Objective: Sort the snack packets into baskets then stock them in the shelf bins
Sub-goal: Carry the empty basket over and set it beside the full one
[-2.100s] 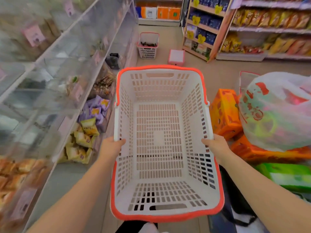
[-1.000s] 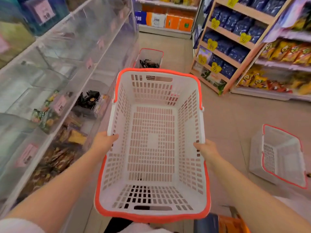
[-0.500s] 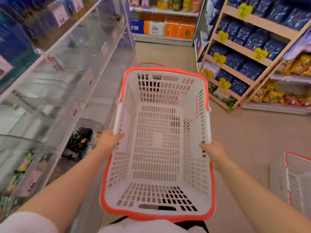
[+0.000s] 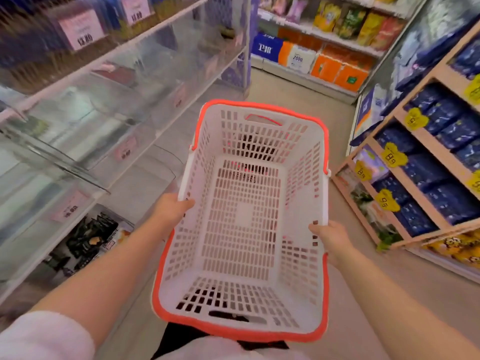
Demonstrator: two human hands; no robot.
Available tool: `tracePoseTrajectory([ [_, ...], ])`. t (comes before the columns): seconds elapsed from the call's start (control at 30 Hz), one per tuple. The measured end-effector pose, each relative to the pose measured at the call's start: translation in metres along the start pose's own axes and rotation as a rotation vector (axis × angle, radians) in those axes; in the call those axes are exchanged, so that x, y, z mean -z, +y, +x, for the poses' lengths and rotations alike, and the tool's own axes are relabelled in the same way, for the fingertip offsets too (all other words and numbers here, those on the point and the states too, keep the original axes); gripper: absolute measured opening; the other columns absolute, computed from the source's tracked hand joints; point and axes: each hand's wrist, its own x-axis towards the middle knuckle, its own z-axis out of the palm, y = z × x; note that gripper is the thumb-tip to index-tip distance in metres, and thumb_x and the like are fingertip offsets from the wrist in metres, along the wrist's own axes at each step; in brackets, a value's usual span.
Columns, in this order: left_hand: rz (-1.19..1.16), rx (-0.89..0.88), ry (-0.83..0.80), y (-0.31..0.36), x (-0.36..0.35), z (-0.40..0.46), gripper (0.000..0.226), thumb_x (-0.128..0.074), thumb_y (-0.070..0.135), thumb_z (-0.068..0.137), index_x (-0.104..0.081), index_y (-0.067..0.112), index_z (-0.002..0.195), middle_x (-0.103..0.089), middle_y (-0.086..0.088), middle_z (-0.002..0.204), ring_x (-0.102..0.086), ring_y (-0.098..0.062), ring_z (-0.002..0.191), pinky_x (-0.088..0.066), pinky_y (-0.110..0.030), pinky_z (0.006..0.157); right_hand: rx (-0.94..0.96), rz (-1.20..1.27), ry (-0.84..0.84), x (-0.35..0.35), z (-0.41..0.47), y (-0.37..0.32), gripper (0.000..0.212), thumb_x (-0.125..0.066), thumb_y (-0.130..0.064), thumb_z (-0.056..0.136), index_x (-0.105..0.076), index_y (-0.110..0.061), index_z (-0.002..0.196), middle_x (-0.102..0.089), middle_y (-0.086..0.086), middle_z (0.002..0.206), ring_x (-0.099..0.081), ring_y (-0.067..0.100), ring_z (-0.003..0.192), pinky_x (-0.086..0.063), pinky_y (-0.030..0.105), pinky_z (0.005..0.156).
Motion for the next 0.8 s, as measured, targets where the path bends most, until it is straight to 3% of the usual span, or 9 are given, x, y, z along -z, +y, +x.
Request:
tracePoseTrajectory([
  [0.23, 0.008, 0.012, 0.038, 0.059, -0.024, 0.079, 0.009, -0.062, 0.013, 0.086, -0.062, 0.007, 0.093, -0.059, -0.003, 0.067, -0.054, -0.014, 0.055, -0.042, -0.024, 0.047, -0.032, -0.078, -0.025, -0.009, 0.099, -0.068, 0.022, -0.057, -0.001, 0.088, -0.056, -0.002, 0.11, -0.063, 0.014, 0.092, -0.062, 0.036, 0.089, -0.053, 0.049, 0.081],
  [0.33, 0.037, 0.013, 0.008, 0.085, -0.033, 0.137, 0.021, -0.062, 0.01, 0.086, -0.063, -0.004, 0.102, -0.064, -0.018, 0.084, -0.057, -0.024, 0.067, -0.047, -0.029, 0.06, -0.076, -0.092, -0.001, -0.021, 0.145, -0.097, 0.026, -0.061, -0.003, 0.087, -0.057, 0.004, 0.111, -0.063, 0.016, 0.092, -0.061, 0.036, 0.088, -0.053, 0.05, 0.081],
  [0.53, 0.197, 0.026, -0.077, 0.134, -0.046, 0.25, 0.024, -0.061, 0.011, 0.087, -0.063, -0.006, 0.103, -0.061, -0.018, 0.085, -0.058, -0.026, 0.071, -0.046, -0.033, 0.066, -0.17, -0.073, 0.028, -0.044, 0.22, -0.16, 0.032, -0.06, 0.0, 0.087, -0.054, 0.008, 0.118, -0.061, 0.023, 0.101, -0.06, 0.039, 0.089, -0.054, 0.048, 0.076],
  [0.63, 0.37, 0.023, -0.093, 0.152, -0.05, 0.294, 0.026, -0.056, 0.013, 0.089, -0.06, -0.003, 0.109, -0.066, -0.023, 0.098, -0.063, -0.033, 0.083, -0.05, -0.037, 0.075, -0.224, -0.065, 0.021, -0.054, 0.245, -0.186, 0.038, -0.059, 0.002, 0.087, -0.05, 0.011, 0.123, -0.058, 0.027, 0.118, -0.056, 0.043, 0.107, -0.048, 0.055, 0.09],
  [0.7, 0.522, 0.013, -0.073, 0.163, -0.057, 0.312, 0.028, -0.051, 0.012, 0.089, -0.057, 0.001, 0.114, -0.063, -0.022, 0.108, -0.062, -0.035, 0.095, -0.051, -0.038, 0.083, -0.26, -0.096, 0.011, -0.062, 0.261, -0.202, 0.033, -0.058, 0.004, 0.086, -0.051, 0.013, 0.118, -0.058, 0.026, 0.116, -0.057, 0.042, 0.105, -0.046, 0.053, 0.093],
  [0.77, 0.602, -0.02, -0.094, 0.17, -0.069, 0.322, 0.035, -0.05, 0.012, 0.089, -0.053, 0.001, 0.121, -0.056, -0.022, 0.122, -0.056, -0.035, 0.108, -0.045, -0.037, 0.09, -0.264, -0.159, -0.002, -0.073, 0.275, -0.22, 0.018, -0.058, 0.007, 0.085, -0.055, 0.009, 0.103, -0.058, 0.022, 0.096, -0.057, 0.034, 0.078, -0.05, 0.04, 0.068],
  [0.8, 0.619, -0.056, -0.122, 0.174, -0.076, 0.324, 0.039, -0.05, 0.013, 0.089, -0.05, 0.001, 0.126, -0.05, -0.022, 0.129, -0.051, -0.035, 0.116, -0.041, -0.035, 0.095, -0.258, -0.193, -0.015, -0.079, 0.284, -0.229, 0.013, -0.058, 0.007, 0.085, -0.055, 0.007, 0.097, -0.055, 0.02, 0.085, -0.051, 0.03, 0.064, -0.042, 0.033, 0.053],
])
